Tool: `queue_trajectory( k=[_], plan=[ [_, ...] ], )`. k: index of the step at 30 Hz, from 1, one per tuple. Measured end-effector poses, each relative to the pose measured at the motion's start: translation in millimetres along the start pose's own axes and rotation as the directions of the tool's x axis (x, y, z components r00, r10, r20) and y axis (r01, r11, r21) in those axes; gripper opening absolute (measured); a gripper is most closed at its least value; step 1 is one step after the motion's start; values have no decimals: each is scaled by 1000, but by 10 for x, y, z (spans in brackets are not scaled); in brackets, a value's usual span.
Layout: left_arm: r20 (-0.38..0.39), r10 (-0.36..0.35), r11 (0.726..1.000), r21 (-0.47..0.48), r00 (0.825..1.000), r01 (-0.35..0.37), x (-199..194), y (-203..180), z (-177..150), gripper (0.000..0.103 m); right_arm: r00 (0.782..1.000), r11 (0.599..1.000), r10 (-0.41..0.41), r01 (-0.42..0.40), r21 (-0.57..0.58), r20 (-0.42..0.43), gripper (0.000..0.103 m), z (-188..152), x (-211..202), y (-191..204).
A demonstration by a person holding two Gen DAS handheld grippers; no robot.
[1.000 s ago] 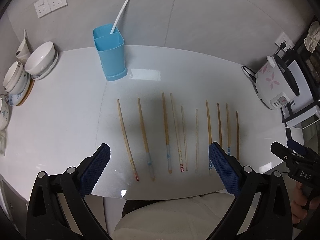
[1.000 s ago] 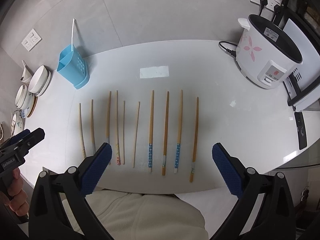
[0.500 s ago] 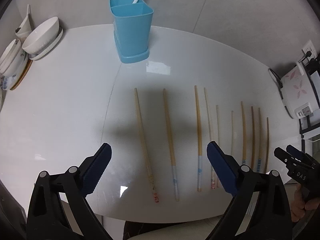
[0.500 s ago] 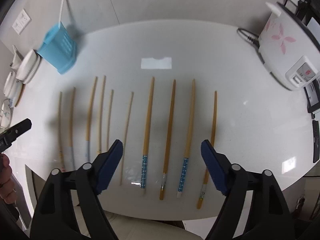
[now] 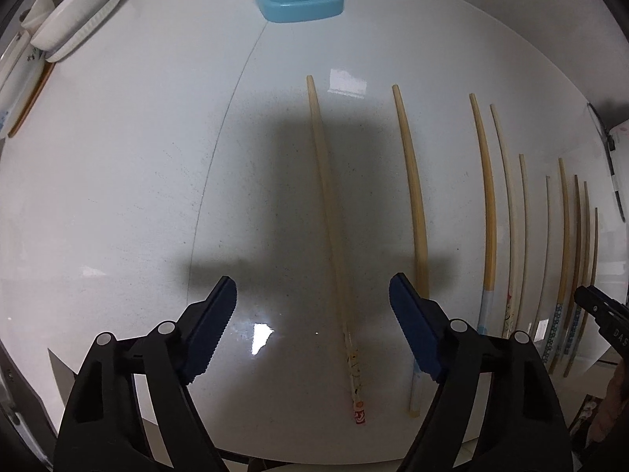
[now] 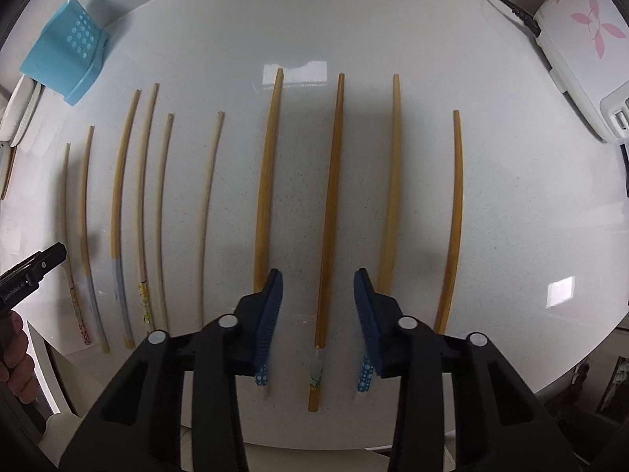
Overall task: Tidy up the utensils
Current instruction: 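Close left tool on red-tipped chopstick while right tool grasps blue-patterned chopstick, then lift both held chopsticks upright and carry them toward the blue holder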
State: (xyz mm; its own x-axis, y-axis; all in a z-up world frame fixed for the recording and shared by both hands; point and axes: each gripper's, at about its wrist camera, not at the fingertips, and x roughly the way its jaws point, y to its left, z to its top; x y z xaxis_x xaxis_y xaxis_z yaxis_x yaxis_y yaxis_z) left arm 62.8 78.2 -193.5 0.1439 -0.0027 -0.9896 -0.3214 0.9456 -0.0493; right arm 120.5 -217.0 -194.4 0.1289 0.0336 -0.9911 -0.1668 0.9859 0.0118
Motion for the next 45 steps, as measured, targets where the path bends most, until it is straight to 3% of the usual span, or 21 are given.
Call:
queue_trajectory(
  k=[6,8,10,19,25,31,37,45],
  plan=[
    [-33,51,999,18,998,-51,94,-23,20,57,999,999,-31,30,-30,-39,19,57,141,88],
    [-36,59,998,28,998,-58,89,-80,60,39,999,999,-33,32,-33,-37,16,83,166,84],
    [-47,68,997,34,997,-66,79,-121,71,6,999,998,-41,40,-42,-36,7,84,175,112],
    [-36,42,999,20,998,-42,-40,-175,-7,6,999,999,-37,36,-23,-18,6,132,89,103],
    [42,11,1000,6,999,-12,-376,-49,-76,6,1000,1000,10,-11,11,29,6,73,-184,-57],
    [127,-11,999,-32,992,15,-665,14,-168,6,995,996,34,-26,-82,97,6,103,-331,-15],
    [212,-46,997,-45,976,57,-891,-80,-242,6,982,991,105,-90,-98,158,6,93,-494,-6],
    [348,-73,997,0,935,78,-1304,-53,-77,6,937,980,167,-123,-156,307,6,103,-941,192]
  ],
)
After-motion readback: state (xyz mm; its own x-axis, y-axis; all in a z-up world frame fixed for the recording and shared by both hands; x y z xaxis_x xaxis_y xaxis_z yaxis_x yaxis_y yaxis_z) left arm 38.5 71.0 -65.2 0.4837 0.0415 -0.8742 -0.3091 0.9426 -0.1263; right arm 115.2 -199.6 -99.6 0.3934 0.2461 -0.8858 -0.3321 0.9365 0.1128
